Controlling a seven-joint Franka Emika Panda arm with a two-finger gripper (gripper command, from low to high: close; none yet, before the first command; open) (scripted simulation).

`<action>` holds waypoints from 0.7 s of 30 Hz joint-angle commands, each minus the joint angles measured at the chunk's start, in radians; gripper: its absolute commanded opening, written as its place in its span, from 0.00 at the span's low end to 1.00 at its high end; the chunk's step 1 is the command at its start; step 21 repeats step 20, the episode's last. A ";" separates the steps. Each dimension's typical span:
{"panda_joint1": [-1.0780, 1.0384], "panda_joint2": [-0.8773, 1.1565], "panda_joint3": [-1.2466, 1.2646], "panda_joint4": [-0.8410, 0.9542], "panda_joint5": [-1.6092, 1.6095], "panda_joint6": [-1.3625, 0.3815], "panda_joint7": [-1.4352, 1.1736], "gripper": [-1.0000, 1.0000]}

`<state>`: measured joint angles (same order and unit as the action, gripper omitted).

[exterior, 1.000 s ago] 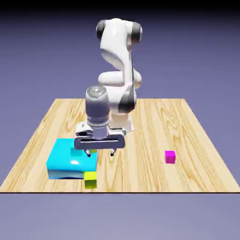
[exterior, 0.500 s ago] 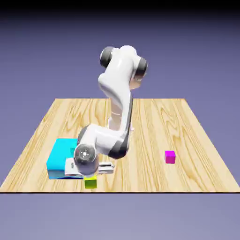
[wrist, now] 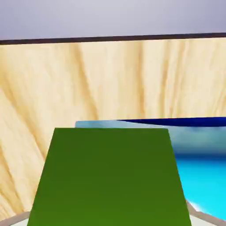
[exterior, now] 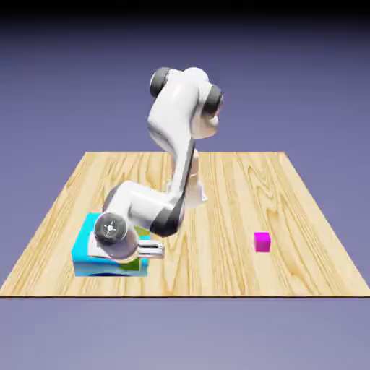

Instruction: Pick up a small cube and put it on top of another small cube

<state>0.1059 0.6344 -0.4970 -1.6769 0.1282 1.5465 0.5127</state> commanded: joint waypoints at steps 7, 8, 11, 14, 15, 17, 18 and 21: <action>-0.113 -0.237 -0.036 -0.135 0.007 -0.109 0.143 0.00; -0.113 -0.237 -0.036 -0.135 0.007 -0.109 0.143 0.00; -0.103 -0.243 -0.031 -0.244 0.012 -0.007 0.142 0.00; -0.096 -0.247 -0.029 -0.316 0.015 0.061 0.141 1.00; -0.096 -0.247 -0.029 -0.316 0.015 0.061 0.141 1.00; -0.103 -0.243 -0.032 -0.243 0.012 -0.007 0.142 1.00; -0.106 -0.241 -0.033 -0.207 0.010 -0.041 0.142 1.00; -0.113 -0.237 -0.036 -0.136 0.007 -0.109 0.143 1.00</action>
